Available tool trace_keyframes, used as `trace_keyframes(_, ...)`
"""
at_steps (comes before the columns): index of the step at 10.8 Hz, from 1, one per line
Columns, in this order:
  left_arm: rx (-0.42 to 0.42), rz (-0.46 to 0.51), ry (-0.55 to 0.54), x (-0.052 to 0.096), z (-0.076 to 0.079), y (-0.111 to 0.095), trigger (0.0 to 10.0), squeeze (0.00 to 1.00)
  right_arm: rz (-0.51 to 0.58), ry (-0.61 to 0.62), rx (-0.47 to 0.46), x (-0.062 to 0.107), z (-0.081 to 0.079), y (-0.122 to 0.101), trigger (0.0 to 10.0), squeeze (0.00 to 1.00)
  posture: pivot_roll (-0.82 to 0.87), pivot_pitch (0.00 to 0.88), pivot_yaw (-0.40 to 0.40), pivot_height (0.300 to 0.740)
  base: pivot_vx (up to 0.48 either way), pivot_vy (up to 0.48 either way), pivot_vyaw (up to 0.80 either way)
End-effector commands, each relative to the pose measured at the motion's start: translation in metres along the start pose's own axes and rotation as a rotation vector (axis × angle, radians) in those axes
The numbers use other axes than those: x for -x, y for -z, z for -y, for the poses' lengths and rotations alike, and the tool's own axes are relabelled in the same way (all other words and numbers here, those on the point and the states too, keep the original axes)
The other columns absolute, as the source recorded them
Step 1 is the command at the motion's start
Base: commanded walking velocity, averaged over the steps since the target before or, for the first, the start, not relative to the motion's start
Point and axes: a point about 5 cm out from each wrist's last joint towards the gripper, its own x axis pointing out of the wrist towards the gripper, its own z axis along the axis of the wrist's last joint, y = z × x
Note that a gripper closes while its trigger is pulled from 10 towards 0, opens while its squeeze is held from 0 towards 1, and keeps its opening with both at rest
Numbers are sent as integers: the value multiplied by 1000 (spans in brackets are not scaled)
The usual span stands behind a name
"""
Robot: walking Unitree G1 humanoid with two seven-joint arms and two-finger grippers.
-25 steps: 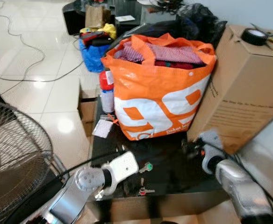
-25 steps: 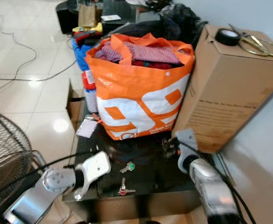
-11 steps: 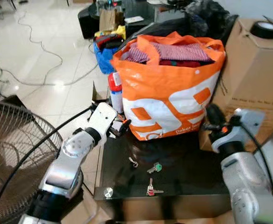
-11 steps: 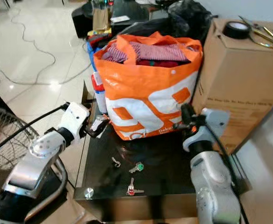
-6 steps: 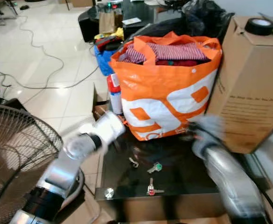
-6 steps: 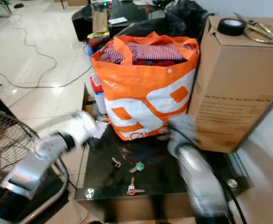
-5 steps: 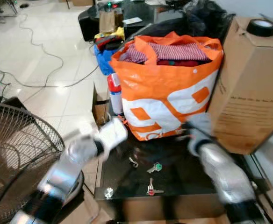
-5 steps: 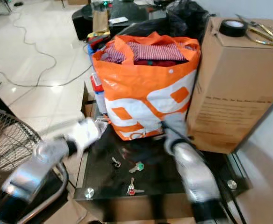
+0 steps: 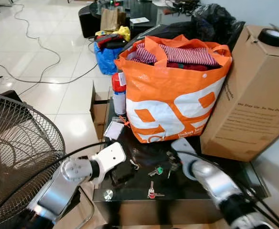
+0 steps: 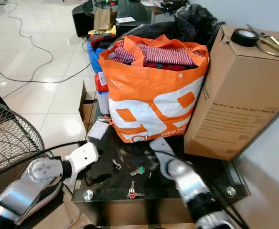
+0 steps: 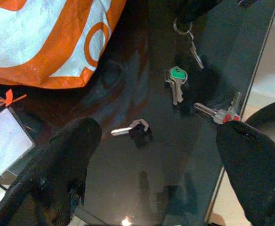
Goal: Hang keys on a hook
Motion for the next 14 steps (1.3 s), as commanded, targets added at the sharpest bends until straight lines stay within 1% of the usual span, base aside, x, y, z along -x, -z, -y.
trace_keyframes(1,-7,0,12,1,1,-2,10000,0,-8,-1,14,2,1,1,0,0,-161,0,-22,740,0,0,0)
trace_keyframes(3,-6,3,32,-2,6,-4,10000,0,-30,3,13,3,4,12,0,0,-174,0,-15,740,0,0,0)
trace_keyframes(4,-8,2,37,-3,7,-5,10000,0,-37,1,14,3,4,13,0,0,-175,0,-16,740,0,0,0)
trace_keyframes(5,-7,0,48,-3,10,-5,10000,0,-54,-3,31,0,1,14,8078,0,-182,0,-18,740,0,0,0)
trace_keyframes(6,-4,0,53,-3,12,-5,10000,0,-55,-5,40,-4,-2,13,10000,0,-182,0,-25,740,0,0,0)
trace_keyframes(7,-1,1,58,-4,15,-6,10000,0,-63,-4,44,-8,-4,14,10000,0,-174,0,-42,740,0,0,0)
trace_keyframes(8,2,0,58,-4,17,-6,10000,0,-68,6,45,-10,-5,16,10000,396,-172,0,-46,740,0,0,0)
trace_keyframes(9,10,1,61,-4,21,-6,10000,0,-67,16,33,-12,-7,20,10000,1000,-172,0,-56,740,0,0,0)
trace_keyframes(10,17,3,69,-4,25,-6,10000,0,-62,18,23,-12,-7,22,10000,1000,-174,0,-64,740,0,0,0)
trace_keyframes(11,25,9,78,-5,29,-7,10000,0,-56,23,22,-12,-4,22,10000,1000,-178,0,-69,740,0,0,0)
trace_keyframes(13,25,12,84,-8,32,-9,10000,0,-38,1,53,-10,0,18,10000,1000,-198,0,-76,740,0,0,0)
trace_keyframes(14,26,17,88,-10,34,-10,10000,0,-34,-16,49,-9,4,16,10000,1000,-204,0,-74,740,0,0,0)
